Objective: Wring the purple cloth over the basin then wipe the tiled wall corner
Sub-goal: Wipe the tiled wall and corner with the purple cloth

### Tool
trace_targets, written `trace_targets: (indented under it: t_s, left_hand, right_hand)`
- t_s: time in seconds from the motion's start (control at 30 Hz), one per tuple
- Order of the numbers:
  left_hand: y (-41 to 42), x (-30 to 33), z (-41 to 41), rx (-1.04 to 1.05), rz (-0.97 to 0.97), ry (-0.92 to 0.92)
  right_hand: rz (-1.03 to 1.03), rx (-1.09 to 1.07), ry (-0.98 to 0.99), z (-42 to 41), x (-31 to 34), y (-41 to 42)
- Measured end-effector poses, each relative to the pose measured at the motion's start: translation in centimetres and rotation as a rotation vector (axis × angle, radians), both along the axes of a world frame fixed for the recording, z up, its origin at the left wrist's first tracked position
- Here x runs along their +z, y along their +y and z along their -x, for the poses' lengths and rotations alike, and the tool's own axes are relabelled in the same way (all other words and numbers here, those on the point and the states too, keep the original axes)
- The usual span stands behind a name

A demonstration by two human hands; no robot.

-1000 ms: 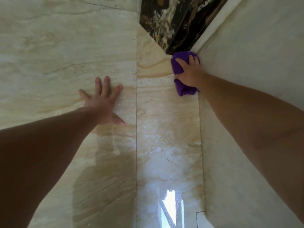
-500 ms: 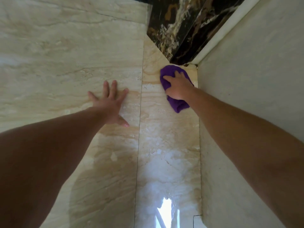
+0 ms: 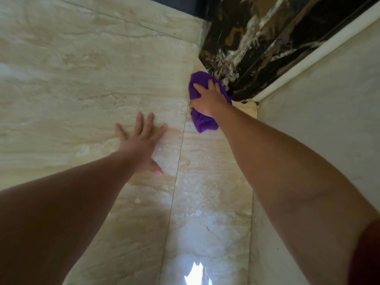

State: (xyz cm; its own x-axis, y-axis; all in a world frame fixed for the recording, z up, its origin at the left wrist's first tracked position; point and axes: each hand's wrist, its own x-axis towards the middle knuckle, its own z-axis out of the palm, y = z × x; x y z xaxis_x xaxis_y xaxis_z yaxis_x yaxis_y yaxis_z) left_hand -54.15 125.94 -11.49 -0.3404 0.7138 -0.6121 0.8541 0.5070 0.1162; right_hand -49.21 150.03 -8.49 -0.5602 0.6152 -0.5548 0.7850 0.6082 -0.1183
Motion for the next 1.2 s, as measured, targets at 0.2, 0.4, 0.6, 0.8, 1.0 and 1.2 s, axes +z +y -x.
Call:
trace_targets:
  t_s: [0.2, 0.4, 0.6, 0.8, 1.0, 1.2]
  left_hand:
    - [0.1, 0.2, 0.1, -0.002, 0.029, 0.009]
    - [0.6, 0.1, 0.2, 0.005, 0.072, -0.018]
    - [0.6, 0.9, 0.2, 0.014, 0.092, -0.023]
    - [0.3, 1.6, 0.0, 0.016, 0.068, -0.029]
    - [0.2, 1.2, 0.0, 0.006, 0.049, -0.024]
    - [0.2, 1.4, 0.0, -0.010, 0.076, -0.028]
  right_hand:
    - [0.069, 0.033, -0.042, 5.5, 1.3, 1.1]
    - [0.042, 0.047, 0.022, 7.2, 0.5, 1.9]
    - [0.020, 0.137, 0.071, 3.0, 0.2, 0.7]
    - [-0.014, 0.123, 0.016, -7.2, -0.1, -0.3]
    - [-0.143, -0.006, -0.173, -13.1, 0.0, 4.4]
    - [-0.221, 0.006, -0.186, -12.4, -0.3, 3.6]
